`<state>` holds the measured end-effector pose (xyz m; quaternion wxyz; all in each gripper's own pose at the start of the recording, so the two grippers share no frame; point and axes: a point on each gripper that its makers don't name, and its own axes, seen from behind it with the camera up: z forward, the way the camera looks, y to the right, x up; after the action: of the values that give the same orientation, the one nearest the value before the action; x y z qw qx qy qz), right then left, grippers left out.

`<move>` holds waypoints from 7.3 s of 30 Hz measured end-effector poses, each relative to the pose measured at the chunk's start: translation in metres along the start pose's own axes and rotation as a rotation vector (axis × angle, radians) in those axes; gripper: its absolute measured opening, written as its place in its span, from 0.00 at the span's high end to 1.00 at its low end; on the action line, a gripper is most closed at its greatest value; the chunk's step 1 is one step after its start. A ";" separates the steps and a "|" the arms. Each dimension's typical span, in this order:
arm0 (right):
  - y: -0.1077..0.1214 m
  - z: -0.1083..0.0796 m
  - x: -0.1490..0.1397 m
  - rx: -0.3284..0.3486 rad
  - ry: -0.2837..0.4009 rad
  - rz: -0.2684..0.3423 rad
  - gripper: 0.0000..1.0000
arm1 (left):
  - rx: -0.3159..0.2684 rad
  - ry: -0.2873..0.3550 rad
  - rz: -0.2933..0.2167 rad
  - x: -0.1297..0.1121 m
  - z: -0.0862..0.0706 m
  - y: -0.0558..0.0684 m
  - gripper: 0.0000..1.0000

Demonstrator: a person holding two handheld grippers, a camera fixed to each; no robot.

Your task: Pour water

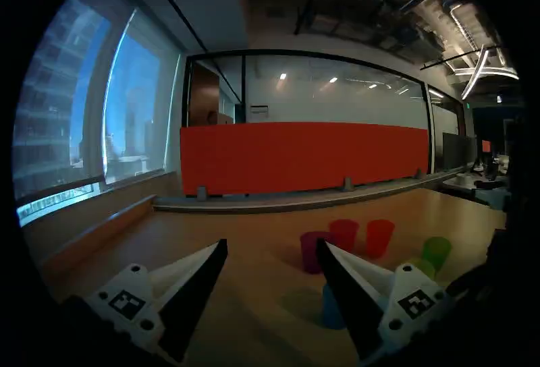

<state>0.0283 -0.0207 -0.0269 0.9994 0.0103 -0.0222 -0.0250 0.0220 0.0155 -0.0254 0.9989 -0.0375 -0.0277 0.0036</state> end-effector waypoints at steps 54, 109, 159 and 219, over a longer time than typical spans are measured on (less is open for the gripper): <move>0.023 -0.002 0.001 -0.041 0.010 0.053 0.00 | 0.055 0.058 0.005 0.004 0.010 -0.003 0.03; 0.022 0.002 -0.003 -0.041 -0.009 0.043 0.00 | 0.120 0.093 -0.010 -0.039 0.019 -0.019 0.03; 0.016 0.012 -0.001 -0.018 0.015 0.047 0.00 | 0.089 0.055 -0.030 -0.051 0.023 -0.015 0.03; 0.025 0.043 -0.024 -0.047 0.085 0.078 0.00 | 0.089 0.056 -0.030 -0.050 0.023 -0.015 0.03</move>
<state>0.0033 0.0049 0.0151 0.9996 -0.0130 0.0206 0.0141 -0.0295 0.0018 -0.0039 0.9999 0.0075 -0.0003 -0.0109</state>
